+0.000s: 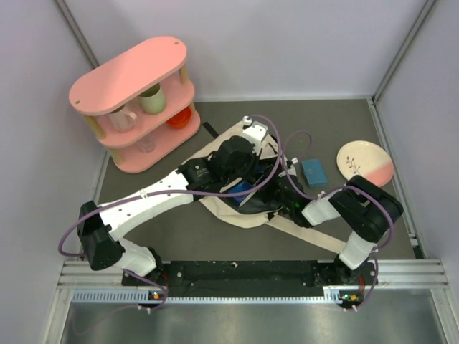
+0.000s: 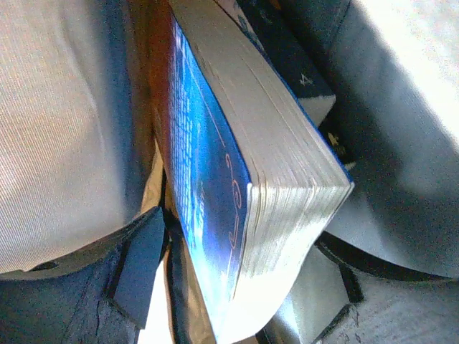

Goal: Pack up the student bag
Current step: Place the book in the student bag.

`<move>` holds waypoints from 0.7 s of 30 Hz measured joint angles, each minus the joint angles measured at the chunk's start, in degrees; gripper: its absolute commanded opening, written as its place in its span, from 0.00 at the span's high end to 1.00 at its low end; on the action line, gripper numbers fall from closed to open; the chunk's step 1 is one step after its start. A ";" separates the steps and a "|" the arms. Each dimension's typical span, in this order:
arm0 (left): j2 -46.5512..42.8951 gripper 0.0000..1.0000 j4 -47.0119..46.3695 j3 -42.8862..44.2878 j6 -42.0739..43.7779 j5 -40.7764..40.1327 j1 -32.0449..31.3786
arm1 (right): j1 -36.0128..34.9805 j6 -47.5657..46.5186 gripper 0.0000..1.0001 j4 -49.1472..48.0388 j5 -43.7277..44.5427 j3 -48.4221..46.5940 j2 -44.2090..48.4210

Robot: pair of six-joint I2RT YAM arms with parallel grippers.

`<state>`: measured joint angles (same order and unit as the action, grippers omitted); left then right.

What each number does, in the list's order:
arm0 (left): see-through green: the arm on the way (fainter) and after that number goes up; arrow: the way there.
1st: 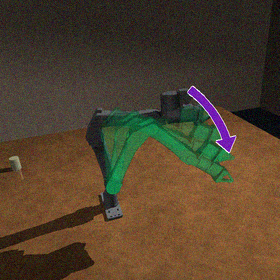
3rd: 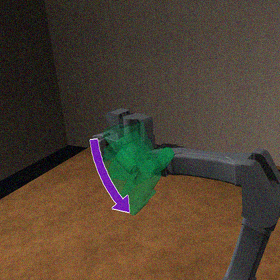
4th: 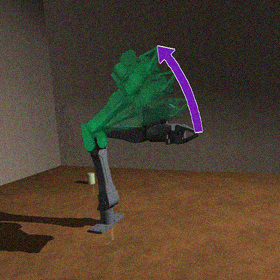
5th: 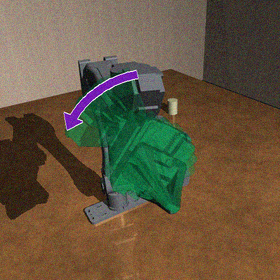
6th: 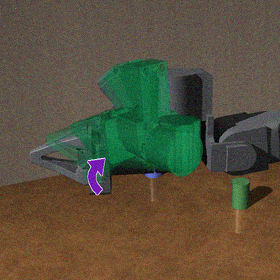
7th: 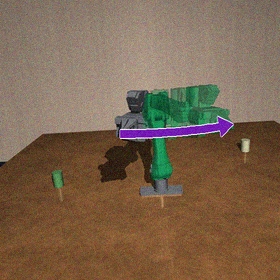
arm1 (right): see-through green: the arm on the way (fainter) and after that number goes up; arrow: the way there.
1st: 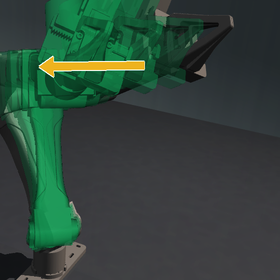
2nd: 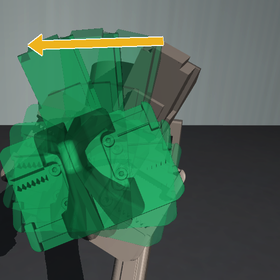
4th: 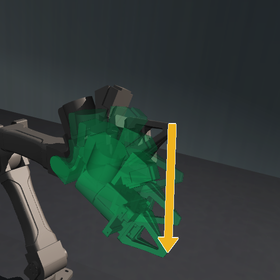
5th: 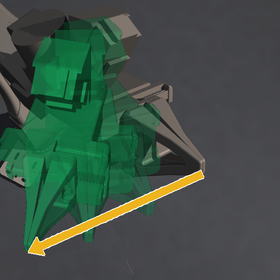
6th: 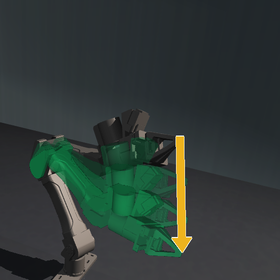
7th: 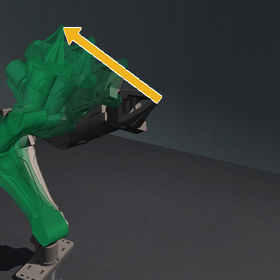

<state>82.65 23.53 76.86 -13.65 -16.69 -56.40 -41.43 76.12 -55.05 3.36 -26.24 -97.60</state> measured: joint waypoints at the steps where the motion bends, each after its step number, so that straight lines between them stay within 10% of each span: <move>1: -0.11 1.00 -0.02 -0.02 0.00 0.20 0.02 | 0.00 -0.02 0.35 0.92 -0.57 0.31 0.68; 4: -0.44 1.00 -0.04 -0.24 0.00 0.37 0.11 | 0.04 -0.04 0.41 3.76 -2.01 1.07 2.97; 10: -0.76 1.00 -0.13 -0.61 0.00 0.59 0.11 | 0.07 0.17 1.00 5.20 -4.09 3.78 5.84; 21: -0.79 1.00 -0.31 -1.18 -0.22 1.18 0.15 | 0.07 1.31 1.00 1.90 -1.73 8.22 9.86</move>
<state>81.87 23.22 75.68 -13.87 -15.51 -56.25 -41.36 77.43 -53.15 1.63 -18.02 -87.74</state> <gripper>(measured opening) 0.023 0.266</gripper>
